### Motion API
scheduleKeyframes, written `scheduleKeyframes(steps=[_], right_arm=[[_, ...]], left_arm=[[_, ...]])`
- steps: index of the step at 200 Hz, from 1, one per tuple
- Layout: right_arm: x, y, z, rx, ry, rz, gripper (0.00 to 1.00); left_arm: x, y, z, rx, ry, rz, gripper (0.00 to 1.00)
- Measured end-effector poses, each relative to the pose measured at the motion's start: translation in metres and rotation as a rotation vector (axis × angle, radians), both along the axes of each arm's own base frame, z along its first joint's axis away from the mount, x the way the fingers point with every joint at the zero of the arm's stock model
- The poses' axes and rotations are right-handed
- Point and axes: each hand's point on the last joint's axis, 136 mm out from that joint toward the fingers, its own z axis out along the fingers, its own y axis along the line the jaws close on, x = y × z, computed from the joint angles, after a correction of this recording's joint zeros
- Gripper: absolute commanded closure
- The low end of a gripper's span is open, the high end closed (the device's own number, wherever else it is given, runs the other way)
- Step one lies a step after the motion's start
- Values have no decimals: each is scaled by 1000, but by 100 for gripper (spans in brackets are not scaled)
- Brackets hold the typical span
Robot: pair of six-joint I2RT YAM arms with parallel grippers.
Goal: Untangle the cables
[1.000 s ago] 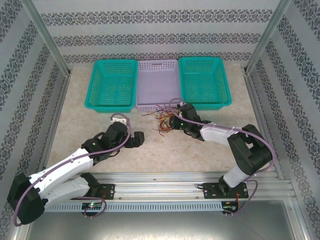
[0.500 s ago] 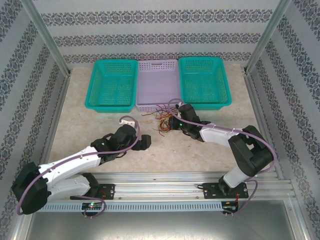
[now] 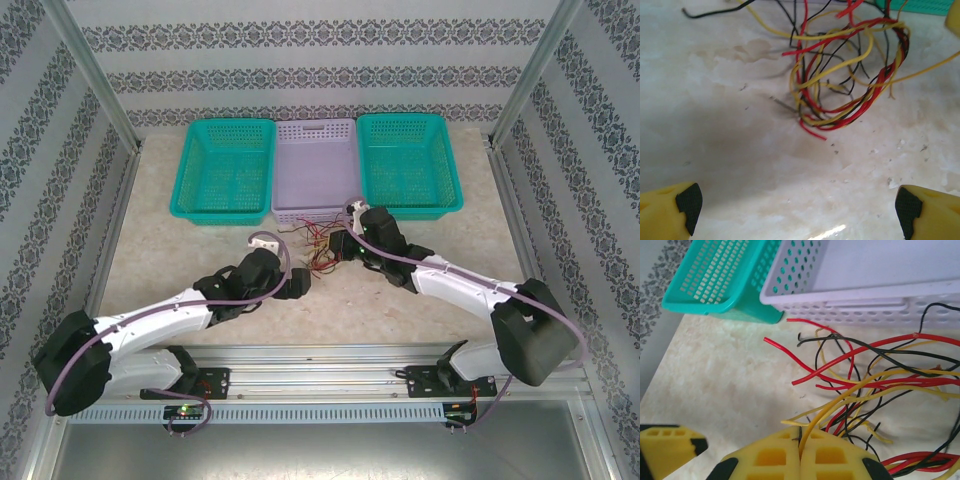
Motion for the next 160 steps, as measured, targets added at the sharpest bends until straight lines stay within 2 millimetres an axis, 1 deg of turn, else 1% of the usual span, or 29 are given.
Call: scheduleKeyframes(steps=[19,60,77,89,109,121,131,160], right_arm=[[-9,6,2,9,9,35,100],[-21,12,16,35,6,87,100],[-23,15,20,49,5,103,100],[-25,16,21,55,7,113,100],[-29,19,22,60,11,132,100],[-31,20,24,64,11,139,100],[-32,20,25,66,10,141,100],[-33,21,26,69,12,147,100]], left_arm=[[2,-7,5,-34,-21,-14,0],[6,-11,9,-43,-61,-31,0],[9,-11,9,-28,-83,-39,4],[12,-12,7,-14,-99,-48,8],[13,-13,-3,13,-111,-67,14],[14,-13,-9,29,-113,-77,15],[13,-13,-14,39,-114,-85,18],[16,-16,-19,58,-129,-104,21]])
